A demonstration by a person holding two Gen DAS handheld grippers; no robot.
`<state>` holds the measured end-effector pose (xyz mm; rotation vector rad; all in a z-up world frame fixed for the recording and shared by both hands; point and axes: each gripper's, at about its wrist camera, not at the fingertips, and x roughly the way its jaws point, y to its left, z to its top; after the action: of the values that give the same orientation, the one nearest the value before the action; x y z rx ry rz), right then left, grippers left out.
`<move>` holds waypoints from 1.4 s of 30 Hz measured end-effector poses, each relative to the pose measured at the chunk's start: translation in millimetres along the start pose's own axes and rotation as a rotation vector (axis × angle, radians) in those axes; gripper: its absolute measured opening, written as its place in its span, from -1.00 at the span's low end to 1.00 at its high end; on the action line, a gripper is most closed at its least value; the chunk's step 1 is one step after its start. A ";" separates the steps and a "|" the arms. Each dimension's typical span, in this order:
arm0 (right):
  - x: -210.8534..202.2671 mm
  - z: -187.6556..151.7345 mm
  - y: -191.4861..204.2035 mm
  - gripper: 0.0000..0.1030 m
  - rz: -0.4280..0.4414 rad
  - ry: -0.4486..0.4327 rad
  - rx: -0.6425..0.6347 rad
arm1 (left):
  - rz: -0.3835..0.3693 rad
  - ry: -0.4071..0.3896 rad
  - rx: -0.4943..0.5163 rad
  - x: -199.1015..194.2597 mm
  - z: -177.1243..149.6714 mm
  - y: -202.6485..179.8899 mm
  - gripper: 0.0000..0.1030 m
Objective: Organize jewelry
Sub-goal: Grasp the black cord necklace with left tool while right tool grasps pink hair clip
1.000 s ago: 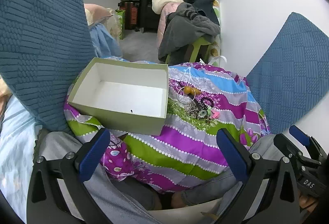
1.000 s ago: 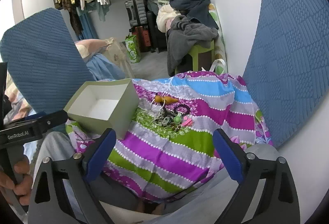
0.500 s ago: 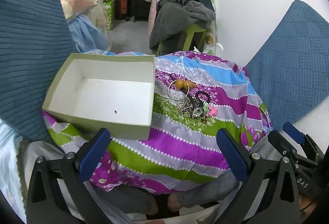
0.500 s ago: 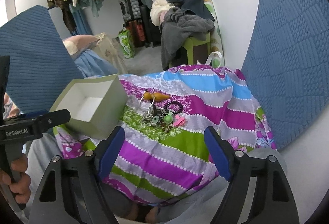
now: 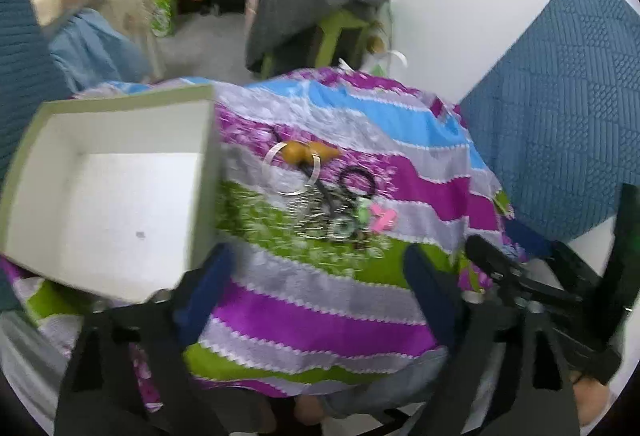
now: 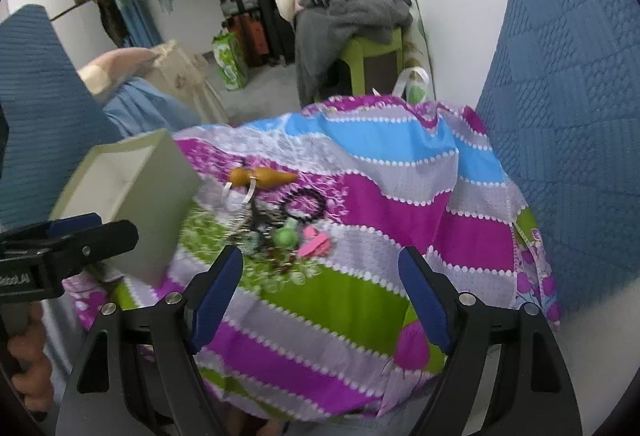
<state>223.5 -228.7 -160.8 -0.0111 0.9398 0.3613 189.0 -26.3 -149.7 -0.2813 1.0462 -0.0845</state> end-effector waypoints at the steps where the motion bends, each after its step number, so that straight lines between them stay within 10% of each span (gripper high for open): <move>1: 10.2 1.1 -4.0 0.31 0.012 0.021 0.004 | -0.003 0.008 -0.002 5.9 1.7 -1.6 0.46; 6: 48.0 1.5 -14.0 -0.02 0.055 0.101 0.013 | -0.054 0.060 -0.038 39.3 10.6 -2.7 0.21; 23: 117.2 -4.2 -7.4 -0.23 0.136 0.201 -0.148 | -0.113 0.209 -0.124 121.7 16.1 1.9 -0.20; 30: 119.8 -5.7 -0.2 -0.42 0.140 0.197 -0.186 | -0.119 0.196 -0.105 123.4 16.0 0.4 -0.54; 42: 96.4 -17.2 0.8 -0.43 0.080 0.241 -0.105 | -0.127 0.218 -0.080 105.6 3.3 -2.8 -0.53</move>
<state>261.2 -202.1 -247.1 -0.1155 1.1612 0.4902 245.0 -49.7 -236.3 -0.4184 1.2492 -0.1913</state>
